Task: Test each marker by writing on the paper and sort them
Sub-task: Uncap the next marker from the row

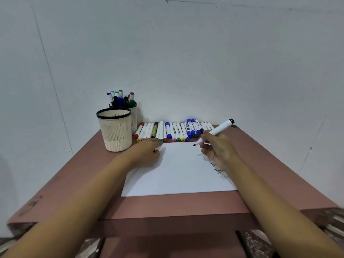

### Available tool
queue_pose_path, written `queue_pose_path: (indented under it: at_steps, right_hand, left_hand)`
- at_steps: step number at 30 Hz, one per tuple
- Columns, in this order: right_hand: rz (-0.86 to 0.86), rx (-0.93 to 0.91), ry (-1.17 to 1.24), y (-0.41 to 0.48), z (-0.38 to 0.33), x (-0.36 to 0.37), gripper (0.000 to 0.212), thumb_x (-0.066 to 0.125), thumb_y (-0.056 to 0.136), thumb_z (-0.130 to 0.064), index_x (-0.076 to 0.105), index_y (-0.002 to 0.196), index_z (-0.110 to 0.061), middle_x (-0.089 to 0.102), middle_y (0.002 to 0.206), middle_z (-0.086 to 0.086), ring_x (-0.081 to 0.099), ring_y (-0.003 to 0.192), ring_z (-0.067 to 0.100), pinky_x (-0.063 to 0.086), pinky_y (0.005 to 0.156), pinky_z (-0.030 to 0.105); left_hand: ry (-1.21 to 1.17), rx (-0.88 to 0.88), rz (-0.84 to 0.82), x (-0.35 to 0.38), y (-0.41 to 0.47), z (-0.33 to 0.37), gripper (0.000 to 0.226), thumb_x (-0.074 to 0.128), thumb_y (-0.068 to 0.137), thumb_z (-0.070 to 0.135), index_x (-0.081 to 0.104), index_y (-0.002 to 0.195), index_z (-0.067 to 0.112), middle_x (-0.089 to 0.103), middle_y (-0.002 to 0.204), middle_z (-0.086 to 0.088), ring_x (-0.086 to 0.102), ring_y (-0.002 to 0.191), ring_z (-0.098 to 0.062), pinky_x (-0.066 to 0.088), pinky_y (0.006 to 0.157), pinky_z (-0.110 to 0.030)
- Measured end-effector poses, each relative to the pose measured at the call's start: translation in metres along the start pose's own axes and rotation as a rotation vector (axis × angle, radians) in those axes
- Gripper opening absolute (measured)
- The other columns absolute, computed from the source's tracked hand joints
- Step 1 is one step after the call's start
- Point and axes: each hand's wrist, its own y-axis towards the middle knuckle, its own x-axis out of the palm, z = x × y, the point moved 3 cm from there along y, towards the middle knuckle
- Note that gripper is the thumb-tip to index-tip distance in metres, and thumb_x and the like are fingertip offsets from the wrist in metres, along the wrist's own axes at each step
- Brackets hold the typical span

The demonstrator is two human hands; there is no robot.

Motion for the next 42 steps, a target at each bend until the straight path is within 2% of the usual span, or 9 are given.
queue_pose_path:
  at_steps: [4, 10, 15, 19, 24, 31, 36, 42]
  right_hand:
    - [0.019, -0.012, -0.117, -0.017, -0.002, -0.022, 0.012, 0.056, 0.091, -0.001, 0.055, 0.081, -0.006, 0.056, 0.069, 0.008, 0.056, 0.056, 0.012, 0.049, 0.049, 0.019]
    - [0.086, -0.092, -0.313, -0.048, -0.003, -0.047, 0.009, 0.057, 0.093, -0.012, 0.053, 0.086, -0.010, 0.060, 0.068, 0.009, 0.055, 0.057, 0.016, 0.045, 0.051, 0.026]
    - [0.117, -0.137, -0.508, -0.067, 0.002, -0.058, 0.014, 0.056, 0.087, -0.004, 0.051, 0.074, -0.008, 0.056, 0.060, 0.007, 0.050, 0.050, 0.014, 0.039, 0.048, 0.024]
    - [0.217, -0.166, -0.516, -0.070, 0.010, -0.063, 0.015, 0.059, 0.081, -0.006, 0.051, 0.071, -0.011, 0.055, 0.060, 0.004, 0.050, 0.051, 0.015, 0.038, 0.053, 0.028]
    - [0.226, -0.165, -0.557, -0.070, 0.010, -0.061, 0.013, 0.062, 0.082, -0.009, 0.055, 0.071, -0.013, 0.058, 0.064, 0.005, 0.053, 0.053, 0.016, 0.042, 0.056, 0.030]
    - [0.185, -0.140, -0.583, -0.073, 0.009, -0.057, 0.011, 0.062, 0.082, -0.008, 0.056, 0.073, -0.013, 0.061, 0.064, 0.007, 0.053, 0.046, 0.009, 0.043, 0.049, 0.024]
    - [0.243, -0.167, -0.595, -0.074, 0.008, -0.059, 0.014, 0.064, 0.083, -0.010, 0.056, 0.072, -0.014, 0.058, 0.064, 0.001, 0.054, 0.051, 0.011, 0.042, 0.052, 0.026]
    - [0.222, -0.137, -0.544, -0.074, 0.008, -0.057, 0.010, 0.061, 0.083, -0.007, 0.057, 0.075, -0.011, 0.060, 0.062, 0.008, 0.052, 0.044, 0.011, 0.043, 0.046, 0.024]
  left_hand:
    - [0.021, -0.016, -0.048, -0.005, -0.007, 0.003, 0.045, 0.037, 0.097, 0.018, 0.039, 0.142, 0.018, 0.036, 0.150, 0.001, 0.034, 0.136, -0.017, 0.029, 0.110, -0.032]
    - [-0.037, -0.026, -0.005, 0.009, -0.027, 0.006, 0.040, 0.034, 0.097, 0.020, 0.050, 0.134, 0.022, 0.041, 0.145, 0.002, 0.038, 0.132, -0.015, 0.031, 0.109, -0.031]
    - [-0.099, -0.049, 0.078, 0.017, -0.032, 0.005, 0.039, 0.037, 0.098, 0.032, 0.050, 0.134, 0.025, 0.043, 0.145, 0.005, 0.039, 0.131, -0.013, 0.030, 0.108, -0.029]
    - [-0.104, -0.046, 0.103, 0.018, -0.033, 0.006, 0.039, 0.037, 0.099, 0.031, 0.049, 0.135, 0.025, 0.043, 0.145, 0.005, 0.039, 0.132, -0.013, 0.030, 0.106, -0.027]
    - [-0.108, -0.050, 0.113, 0.019, -0.032, 0.005, 0.039, 0.037, 0.099, 0.032, 0.050, 0.135, 0.026, 0.043, 0.144, 0.007, 0.039, 0.131, -0.012, 0.030, 0.105, -0.027]
    - [-0.106, -0.053, 0.119, 0.018, -0.033, 0.006, 0.039, 0.036, 0.099, 0.032, 0.049, 0.135, 0.027, 0.043, 0.144, 0.007, 0.038, 0.132, -0.012, 0.029, 0.105, -0.027]
    - [-0.118, -0.067, 0.108, 0.020, -0.031, 0.003, 0.039, 0.037, 0.098, 0.032, 0.049, 0.135, 0.027, 0.042, 0.146, 0.007, 0.037, 0.133, -0.012, 0.029, 0.108, -0.028]
    - [-0.118, -0.062, 0.115, 0.021, -0.030, 0.003, 0.038, 0.038, 0.098, 0.032, 0.050, 0.134, 0.028, 0.043, 0.144, 0.007, 0.038, 0.132, -0.012, 0.030, 0.106, -0.029]
